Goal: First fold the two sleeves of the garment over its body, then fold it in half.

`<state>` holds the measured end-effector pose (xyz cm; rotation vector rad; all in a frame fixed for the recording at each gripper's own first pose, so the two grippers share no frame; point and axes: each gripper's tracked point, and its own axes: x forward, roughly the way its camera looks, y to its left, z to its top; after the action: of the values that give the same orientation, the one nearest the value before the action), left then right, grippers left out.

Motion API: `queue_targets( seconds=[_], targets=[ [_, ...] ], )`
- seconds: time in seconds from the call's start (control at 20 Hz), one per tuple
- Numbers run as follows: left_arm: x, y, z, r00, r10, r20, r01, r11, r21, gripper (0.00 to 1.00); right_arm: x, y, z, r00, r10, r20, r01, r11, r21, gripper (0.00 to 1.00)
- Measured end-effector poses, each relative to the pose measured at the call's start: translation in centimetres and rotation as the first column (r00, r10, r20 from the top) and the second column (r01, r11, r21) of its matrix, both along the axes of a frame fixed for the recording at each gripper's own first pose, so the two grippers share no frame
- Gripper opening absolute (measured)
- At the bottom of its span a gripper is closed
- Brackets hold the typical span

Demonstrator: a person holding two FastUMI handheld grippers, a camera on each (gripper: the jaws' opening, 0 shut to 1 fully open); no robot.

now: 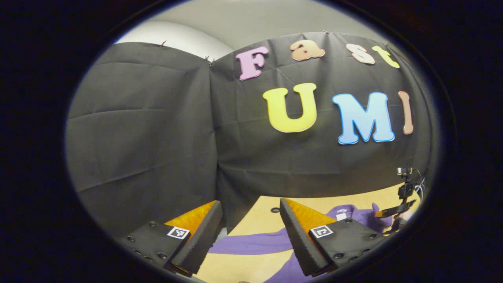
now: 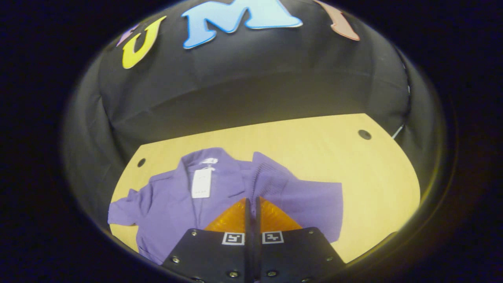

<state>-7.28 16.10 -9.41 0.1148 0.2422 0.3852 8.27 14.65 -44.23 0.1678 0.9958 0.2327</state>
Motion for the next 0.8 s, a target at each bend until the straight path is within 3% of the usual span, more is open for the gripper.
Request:
queue_targets(
  seconds=[0.45,0.8],
  targets=[
    [-7.8,9.3,-0.5,0.977,0.211,-0.028,-0.21,0.977,0.034,0.93,-2.5,14.9,0.1,0.975,0.221,-0.012,-0.22,0.974,0.057,0.02],
    [-11.3,12.7,-1.7,0.954,0.298,-0.044,-0.296,0.954,0.037,0.93,-5.2,22.1,-0.5,0.943,0.33,-0.028,-0.327,0.942,0.075,0.02]
  ],
)
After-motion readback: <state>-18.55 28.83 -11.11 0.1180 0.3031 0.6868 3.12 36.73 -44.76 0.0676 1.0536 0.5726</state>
